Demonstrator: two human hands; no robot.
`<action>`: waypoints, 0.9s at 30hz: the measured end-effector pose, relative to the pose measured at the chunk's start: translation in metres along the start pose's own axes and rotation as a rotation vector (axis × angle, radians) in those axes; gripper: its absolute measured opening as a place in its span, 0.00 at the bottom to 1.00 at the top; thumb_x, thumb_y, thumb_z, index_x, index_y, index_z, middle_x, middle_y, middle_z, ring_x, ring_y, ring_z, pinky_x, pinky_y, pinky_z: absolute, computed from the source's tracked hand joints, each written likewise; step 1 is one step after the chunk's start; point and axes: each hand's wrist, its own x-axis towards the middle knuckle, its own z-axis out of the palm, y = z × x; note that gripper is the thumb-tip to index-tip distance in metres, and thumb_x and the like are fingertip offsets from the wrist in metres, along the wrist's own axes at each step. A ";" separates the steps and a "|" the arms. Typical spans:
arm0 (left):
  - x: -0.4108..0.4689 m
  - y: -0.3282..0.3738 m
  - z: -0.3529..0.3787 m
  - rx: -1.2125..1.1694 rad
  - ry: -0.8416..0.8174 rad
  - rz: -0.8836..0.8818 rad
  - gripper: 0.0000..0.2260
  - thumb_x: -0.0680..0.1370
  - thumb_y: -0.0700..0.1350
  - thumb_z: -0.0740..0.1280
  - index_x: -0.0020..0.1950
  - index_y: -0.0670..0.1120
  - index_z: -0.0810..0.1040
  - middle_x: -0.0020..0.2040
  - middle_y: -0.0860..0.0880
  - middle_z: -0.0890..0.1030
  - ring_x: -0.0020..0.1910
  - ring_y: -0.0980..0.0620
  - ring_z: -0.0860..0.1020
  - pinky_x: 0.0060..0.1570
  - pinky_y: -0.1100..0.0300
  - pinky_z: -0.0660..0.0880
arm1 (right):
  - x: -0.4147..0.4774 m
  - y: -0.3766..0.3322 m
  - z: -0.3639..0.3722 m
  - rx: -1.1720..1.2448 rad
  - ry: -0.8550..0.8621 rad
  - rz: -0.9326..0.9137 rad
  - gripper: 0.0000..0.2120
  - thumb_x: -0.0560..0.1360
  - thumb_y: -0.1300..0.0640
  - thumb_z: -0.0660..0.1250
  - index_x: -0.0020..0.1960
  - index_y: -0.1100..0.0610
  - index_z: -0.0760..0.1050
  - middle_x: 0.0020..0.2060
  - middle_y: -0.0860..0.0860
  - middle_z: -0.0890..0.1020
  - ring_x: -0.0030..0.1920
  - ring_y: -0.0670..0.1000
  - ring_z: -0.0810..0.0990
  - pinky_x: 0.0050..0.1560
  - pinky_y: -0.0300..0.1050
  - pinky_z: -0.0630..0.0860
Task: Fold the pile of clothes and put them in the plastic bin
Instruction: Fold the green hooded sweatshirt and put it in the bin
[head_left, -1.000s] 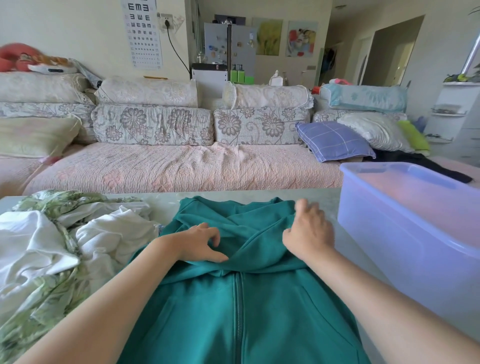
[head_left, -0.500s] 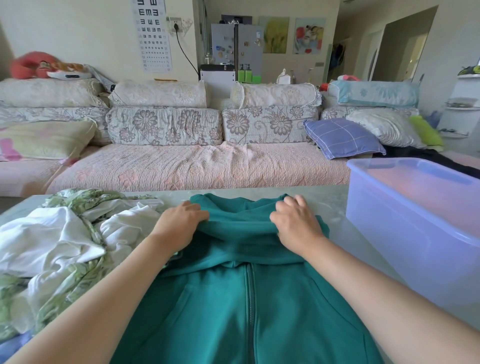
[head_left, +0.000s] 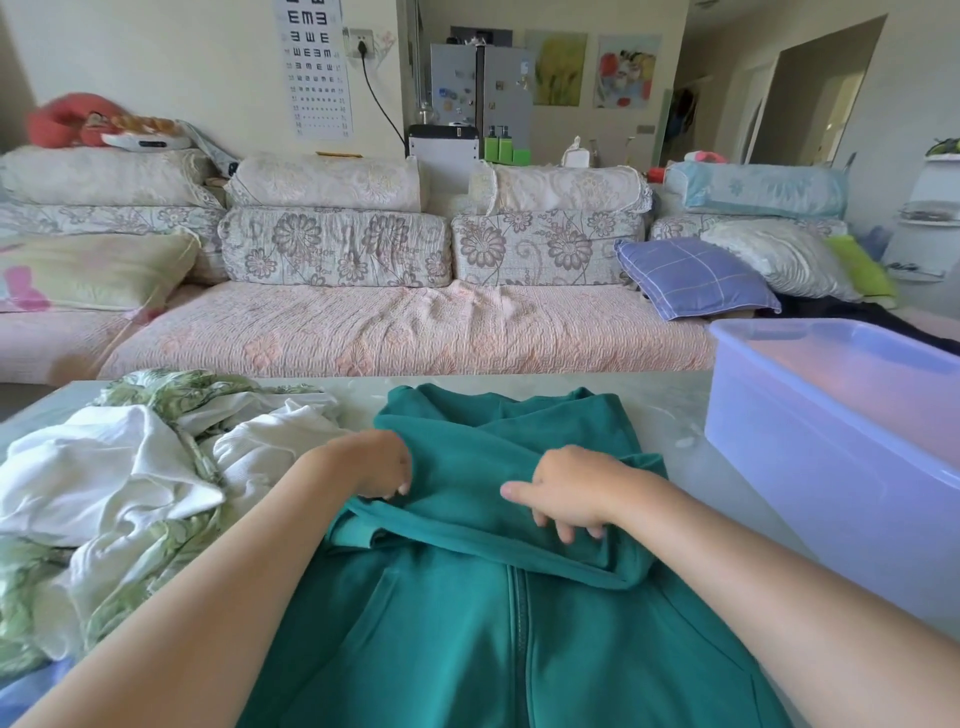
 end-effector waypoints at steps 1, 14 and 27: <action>0.005 -0.005 0.002 0.004 0.112 0.003 0.16 0.78 0.37 0.57 0.55 0.50 0.82 0.51 0.52 0.80 0.43 0.51 0.77 0.45 0.58 0.76 | 0.007 -0.005 0.002 -0.006 0.151 -0.036 0.24 0.78 0.39 0.55 0.45 0.55 0.81 0.34 0.49 0.85 0.38 0.53 0.83 0.46 0.44 0.77; 0.030 -0.076 0.022 -0.174 0.314 -0.065 0.21 0.79 0.52 0.66 0.71 0.49 0.69 0.58 0.46 0.80 0.53 0.48 0.77 0.49 0.59 0.71 | 0.184 -0.091 -0.009 0.236 0.301 -0.053 0.10 0.82 0.51 0.56 0.54 0.55 0.73 0.39 0.56 0.82 0.39 0.57 0.82 0.46 0.45 0.75; 0.012 -0.084 -0.007 0.105 0.253 -0.398 0.27 0.79 0.37 0.59 0.77 0.43 0.54 0.73 0.45 0.68 0.68 0.41 0.71 0.55 0.50 0.70 | 0.254 -0.141 -0.024 0.462 0.378 -0.205 0.25 0.78 0.61 0.68 0.74 0.54 0.69 0.71 0.56 0.73 0.67 0.56 0.75 0.64 0.44 0.72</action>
